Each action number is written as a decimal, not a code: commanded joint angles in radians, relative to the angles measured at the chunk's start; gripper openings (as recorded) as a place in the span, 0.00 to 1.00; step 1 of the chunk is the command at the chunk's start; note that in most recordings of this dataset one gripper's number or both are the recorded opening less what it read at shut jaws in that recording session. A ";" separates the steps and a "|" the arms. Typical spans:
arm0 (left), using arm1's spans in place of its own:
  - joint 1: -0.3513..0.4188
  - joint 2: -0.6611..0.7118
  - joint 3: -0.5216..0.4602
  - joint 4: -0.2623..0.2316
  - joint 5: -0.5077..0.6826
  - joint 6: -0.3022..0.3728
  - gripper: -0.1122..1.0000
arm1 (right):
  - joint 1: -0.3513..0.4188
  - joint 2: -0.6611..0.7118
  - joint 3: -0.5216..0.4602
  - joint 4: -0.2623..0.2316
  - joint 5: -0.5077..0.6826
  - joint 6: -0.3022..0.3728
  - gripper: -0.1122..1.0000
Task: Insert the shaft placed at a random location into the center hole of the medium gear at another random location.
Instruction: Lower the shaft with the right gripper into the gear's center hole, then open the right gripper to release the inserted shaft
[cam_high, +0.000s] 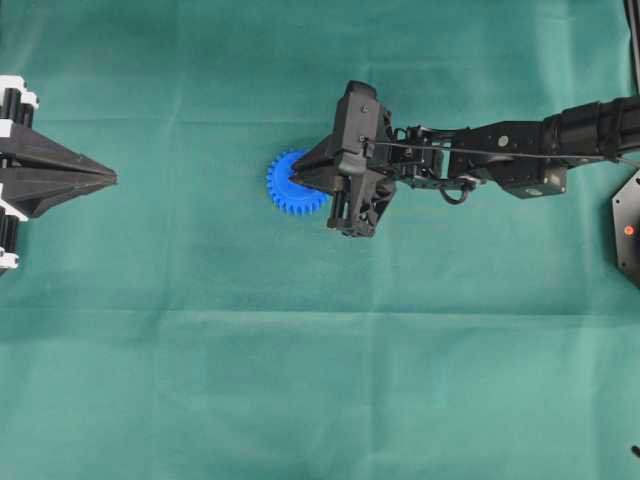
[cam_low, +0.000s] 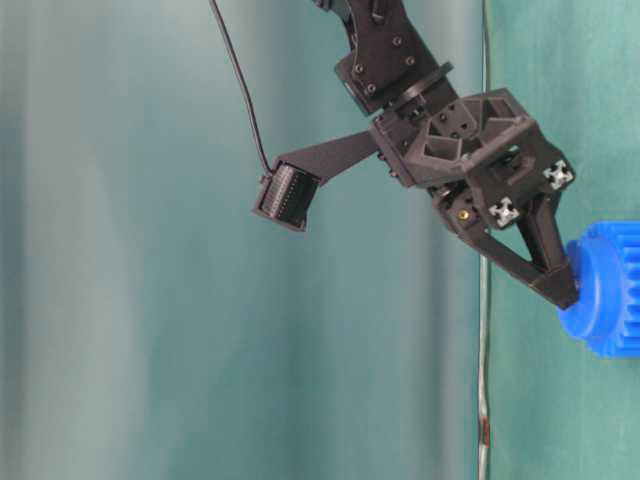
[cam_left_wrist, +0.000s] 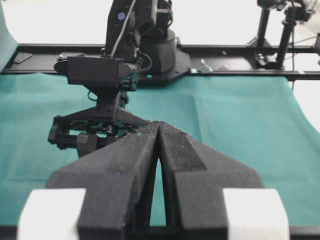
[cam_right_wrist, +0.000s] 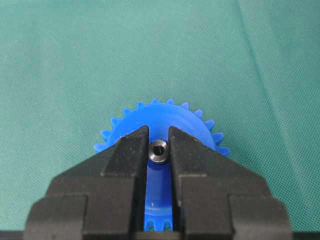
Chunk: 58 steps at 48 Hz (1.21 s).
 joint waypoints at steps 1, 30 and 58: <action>-0.002 0.006 -0.023 0.003 -0.006 0.000 0.10 | 0.002 -0.012 -0.014 0.003 -0.011 -0.005 0.21; -0.002 0.009 -0.023 0.003 -0.006 0.000 0.10 | 0.003 -0.012 -0.014 0.003 -0.011 -0.005 0.76; -0.003 0.008 -0.023 0.005 -0.005 -0.002 0.10 | 0.005 -0.169 0.003 0.000 0.049 -0.011 0.79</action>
